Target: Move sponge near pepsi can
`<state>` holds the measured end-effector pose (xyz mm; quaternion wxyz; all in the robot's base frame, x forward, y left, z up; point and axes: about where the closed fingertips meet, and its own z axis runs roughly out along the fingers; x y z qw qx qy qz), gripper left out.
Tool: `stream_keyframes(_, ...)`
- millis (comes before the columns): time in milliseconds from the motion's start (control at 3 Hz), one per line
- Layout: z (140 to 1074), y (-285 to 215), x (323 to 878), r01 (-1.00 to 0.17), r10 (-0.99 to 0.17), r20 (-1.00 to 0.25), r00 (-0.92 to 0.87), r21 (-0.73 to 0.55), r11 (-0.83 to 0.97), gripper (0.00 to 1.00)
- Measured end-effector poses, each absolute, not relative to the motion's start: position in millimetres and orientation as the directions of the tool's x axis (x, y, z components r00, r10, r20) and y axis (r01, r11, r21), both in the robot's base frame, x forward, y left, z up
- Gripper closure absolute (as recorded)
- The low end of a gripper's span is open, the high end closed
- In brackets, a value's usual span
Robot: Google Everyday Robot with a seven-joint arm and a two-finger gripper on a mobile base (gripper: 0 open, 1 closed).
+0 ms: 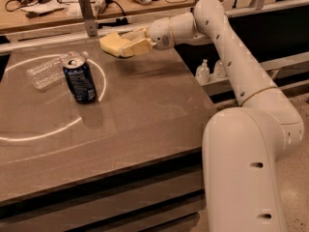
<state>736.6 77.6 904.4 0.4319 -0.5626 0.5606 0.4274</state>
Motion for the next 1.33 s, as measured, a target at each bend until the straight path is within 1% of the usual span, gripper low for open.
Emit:
stream_keyframes(333,903.6,66.3,689.5,-0.987,-0.298,-0.955,-0.011,0.058,-0.152,1.0)
stream_keyframes(667,906.5,41.5,651.7,-0.975,-0.343,-0.939,-0.029,0.102,-0.197,1.0)
stream_keyframes(1000,902.8,23.6,623.7,-0.981,-0.397,-0.917,-0.041,0.113,-0.158,1.0)
stream_keyframes(1333,892.4,19.3,609.7,-0.988,-0.43,-0.901,-0.064,0.117,-0.098,1.0)
